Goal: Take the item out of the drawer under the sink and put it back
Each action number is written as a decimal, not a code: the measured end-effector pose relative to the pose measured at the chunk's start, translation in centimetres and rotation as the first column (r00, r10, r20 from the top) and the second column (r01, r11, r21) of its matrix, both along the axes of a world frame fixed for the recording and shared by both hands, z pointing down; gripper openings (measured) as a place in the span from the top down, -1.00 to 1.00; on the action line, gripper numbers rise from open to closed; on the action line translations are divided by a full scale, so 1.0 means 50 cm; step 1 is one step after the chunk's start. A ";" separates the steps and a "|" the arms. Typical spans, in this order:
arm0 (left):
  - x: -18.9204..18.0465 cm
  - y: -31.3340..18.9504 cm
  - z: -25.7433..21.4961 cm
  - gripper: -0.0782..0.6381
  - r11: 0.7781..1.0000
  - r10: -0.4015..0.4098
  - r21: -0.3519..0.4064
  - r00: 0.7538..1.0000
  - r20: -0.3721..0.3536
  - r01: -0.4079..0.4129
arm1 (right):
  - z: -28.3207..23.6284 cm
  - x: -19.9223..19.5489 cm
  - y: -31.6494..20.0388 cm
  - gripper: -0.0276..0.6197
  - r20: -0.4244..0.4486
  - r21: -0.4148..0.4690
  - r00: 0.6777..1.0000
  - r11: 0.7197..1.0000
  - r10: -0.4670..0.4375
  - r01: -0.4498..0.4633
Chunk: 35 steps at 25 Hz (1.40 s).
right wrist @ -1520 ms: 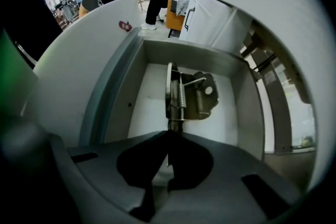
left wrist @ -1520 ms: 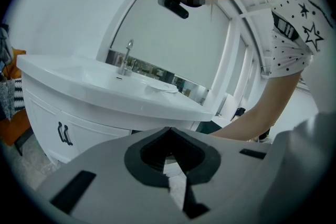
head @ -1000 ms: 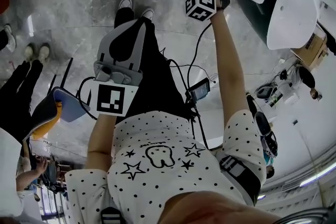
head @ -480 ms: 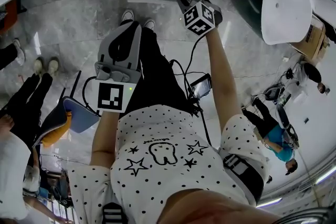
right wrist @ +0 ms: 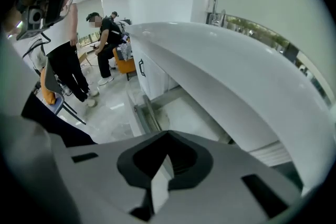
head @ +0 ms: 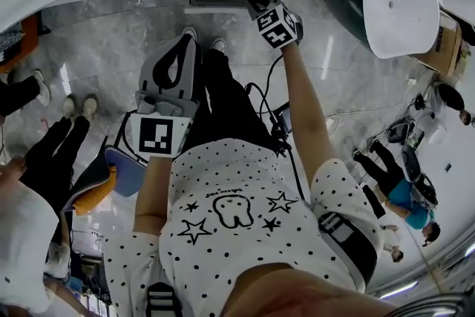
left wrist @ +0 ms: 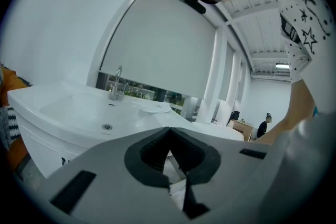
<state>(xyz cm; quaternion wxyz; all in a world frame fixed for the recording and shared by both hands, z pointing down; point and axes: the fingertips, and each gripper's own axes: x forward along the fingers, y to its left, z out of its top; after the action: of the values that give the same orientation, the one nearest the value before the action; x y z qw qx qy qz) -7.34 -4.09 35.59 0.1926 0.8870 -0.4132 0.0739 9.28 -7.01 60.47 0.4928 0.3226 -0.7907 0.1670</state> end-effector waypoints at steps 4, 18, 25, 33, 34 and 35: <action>-0.001 0.002 0.007 0.77 1.000 0.003 -0.014 1.000 0.003 -0.003 | 0.005 0.000 0.016 0.88 0.010 -0.016 1.000 1.000 0.020 -0.020; 0.060 0.070 0.009 0.77 0.956 0.110 -0.252 0.979 -0.173 -0.152 | -0.341 -0.050 0.069 0.88 0.734 -0.090 0.503 0.799 0.457 -0.595; 0.034 0.084 -0.115 0.77 0.976 0.113 -0.170 0.985 -0.129 -0.135 | -0.554 0.005 0.129 0.88 0.736 0.127 0.559 0.733 0.382 -0.668; 0.128 0.150 -0.247 0.77 0.831 0.548 0.020 0.814 -0.194 -0.555 | -0.659 -0.022 0.103 0.88 0.659 0.366 0.699 0.694 0.277 -0.620; 0.147 0.175 -0.262 0.77 0.790 0.605 0.037 0.769 -0.205 -0.612 | -0.671 -0.034 0.097 0.88 0.667 0.371 0.695 0.690 0.268 -0.622; 0.158 0.188 -0.274 0.77 0.771 0.630 0.051 0.749 -0.204 -0.635 | -0.680 -0.050 0.091 0.88 0.677 0.368 0.689 0.691 0.259 -0.622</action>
<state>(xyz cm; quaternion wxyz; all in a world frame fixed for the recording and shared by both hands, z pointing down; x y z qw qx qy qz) 0.58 5.29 21.91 0.2083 0.9748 -0.0653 0.0453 6.76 -2.48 26.46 0.0500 0.5783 -0.8038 0.1300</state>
